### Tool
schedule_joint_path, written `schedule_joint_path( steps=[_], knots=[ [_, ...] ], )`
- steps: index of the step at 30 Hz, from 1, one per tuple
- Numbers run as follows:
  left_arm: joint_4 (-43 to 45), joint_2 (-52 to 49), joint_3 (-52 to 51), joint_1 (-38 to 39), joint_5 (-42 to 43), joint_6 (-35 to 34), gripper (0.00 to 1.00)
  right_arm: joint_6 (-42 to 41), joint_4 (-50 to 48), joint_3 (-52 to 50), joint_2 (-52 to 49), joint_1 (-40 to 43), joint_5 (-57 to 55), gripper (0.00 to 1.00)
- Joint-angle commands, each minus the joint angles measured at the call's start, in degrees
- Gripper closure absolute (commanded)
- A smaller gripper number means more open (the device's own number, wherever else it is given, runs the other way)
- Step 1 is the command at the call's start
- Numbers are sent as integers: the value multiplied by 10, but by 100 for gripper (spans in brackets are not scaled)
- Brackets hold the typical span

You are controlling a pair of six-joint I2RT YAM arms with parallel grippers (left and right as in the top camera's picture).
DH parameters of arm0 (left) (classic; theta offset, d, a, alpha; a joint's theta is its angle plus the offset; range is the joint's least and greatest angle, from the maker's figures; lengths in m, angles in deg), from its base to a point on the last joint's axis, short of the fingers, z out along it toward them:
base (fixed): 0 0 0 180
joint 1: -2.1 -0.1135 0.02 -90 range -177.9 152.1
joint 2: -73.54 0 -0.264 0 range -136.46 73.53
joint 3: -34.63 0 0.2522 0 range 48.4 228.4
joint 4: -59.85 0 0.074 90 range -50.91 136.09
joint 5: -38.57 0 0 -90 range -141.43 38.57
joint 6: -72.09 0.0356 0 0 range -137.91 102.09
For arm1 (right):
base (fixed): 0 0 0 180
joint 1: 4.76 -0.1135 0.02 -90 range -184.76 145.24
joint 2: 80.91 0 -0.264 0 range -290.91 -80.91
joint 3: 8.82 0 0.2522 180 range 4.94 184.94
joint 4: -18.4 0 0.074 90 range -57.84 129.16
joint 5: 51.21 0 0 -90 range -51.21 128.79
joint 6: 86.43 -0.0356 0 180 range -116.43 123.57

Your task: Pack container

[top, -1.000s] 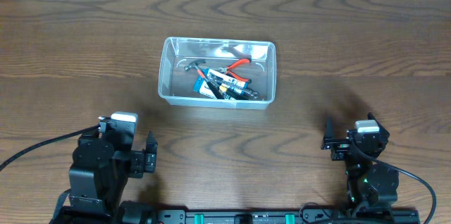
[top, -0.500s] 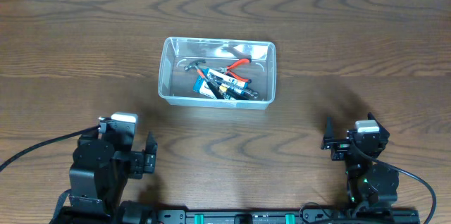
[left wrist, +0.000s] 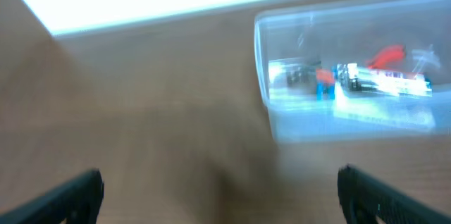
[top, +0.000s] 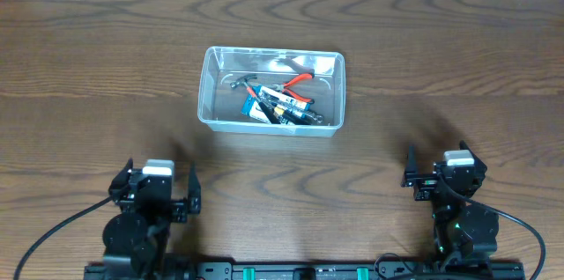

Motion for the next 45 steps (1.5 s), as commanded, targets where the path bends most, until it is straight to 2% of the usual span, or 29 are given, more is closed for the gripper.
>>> schedule_joint_path(
  steps=[1, 7, 11, 14, 45],
  knots=[
    [78, 35, -66, -4, -1, -6, 2, 3, 0, -2, 4, -8, 4, 1],
    [250, 48, -164, -19, -4, -6, 2, 3, 0, -2, 4, -8, 4, 1],
    [309, 48, -215, -28, -4, -6, 2, 3, 0, -2, 4, -8, 4, 1],
    [314, 48, -244, -29, -3, -7, 2, 3, 0, -2, 4, -8, 4, 1],
    [309, 46, -243, -29, 1, -6, 2, 3, 0, -2, 4, -8, 4, 1]
  ],
)
